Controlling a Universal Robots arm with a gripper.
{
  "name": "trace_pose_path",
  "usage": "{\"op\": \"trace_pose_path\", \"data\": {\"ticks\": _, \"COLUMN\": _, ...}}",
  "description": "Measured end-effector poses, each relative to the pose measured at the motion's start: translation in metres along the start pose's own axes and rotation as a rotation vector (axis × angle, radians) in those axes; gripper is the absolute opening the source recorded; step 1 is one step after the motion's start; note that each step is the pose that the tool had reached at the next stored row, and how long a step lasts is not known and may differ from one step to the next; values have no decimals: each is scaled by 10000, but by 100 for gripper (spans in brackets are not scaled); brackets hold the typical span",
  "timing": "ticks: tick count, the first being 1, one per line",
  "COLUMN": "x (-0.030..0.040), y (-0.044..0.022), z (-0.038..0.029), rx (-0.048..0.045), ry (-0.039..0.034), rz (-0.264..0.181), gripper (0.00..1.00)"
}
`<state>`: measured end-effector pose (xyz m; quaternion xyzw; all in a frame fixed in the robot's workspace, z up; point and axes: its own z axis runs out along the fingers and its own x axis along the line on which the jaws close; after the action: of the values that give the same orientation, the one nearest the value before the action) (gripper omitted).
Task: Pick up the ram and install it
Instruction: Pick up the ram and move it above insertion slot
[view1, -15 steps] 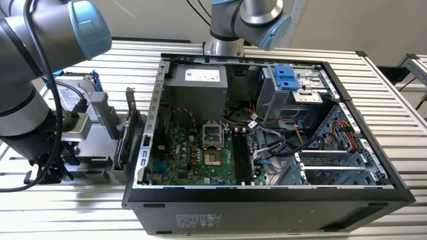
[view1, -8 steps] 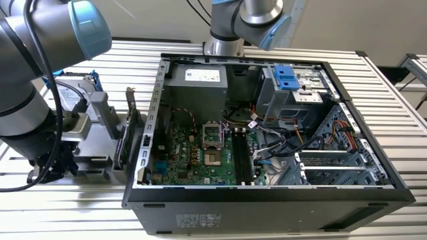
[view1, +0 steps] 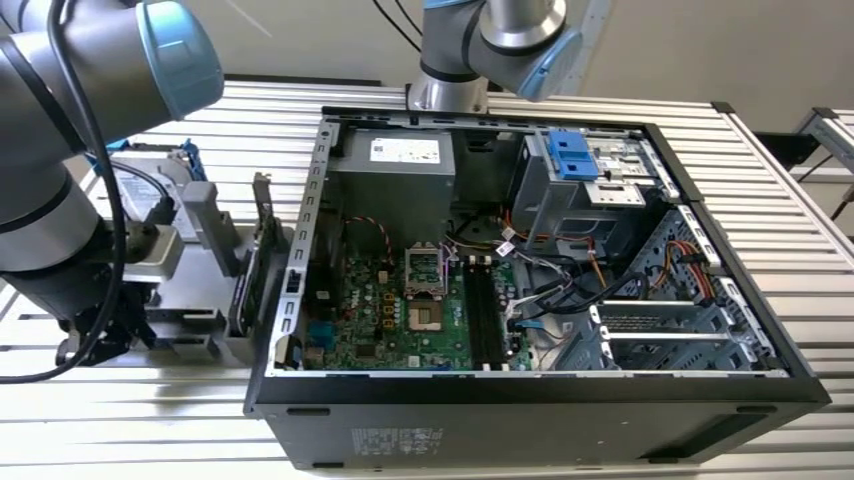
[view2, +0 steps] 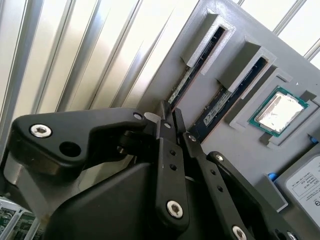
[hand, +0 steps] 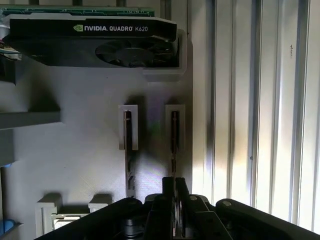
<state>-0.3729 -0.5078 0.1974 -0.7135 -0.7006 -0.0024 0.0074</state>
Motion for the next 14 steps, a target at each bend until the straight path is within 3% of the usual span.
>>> {"op": "trace_pose_path", "data": {"ticks": 7, "x": 2, "y": 0, "z": -7, "rx": 2, "ry": -1, "rz": -1, "gripper": 0}}
{"op": "trace_pose_path", "data": {"ticks": 14, "x": 4, "y": -1, "z": -117, "rx": 1, "ry": 1, "rz": 0, "gripper": 0}}
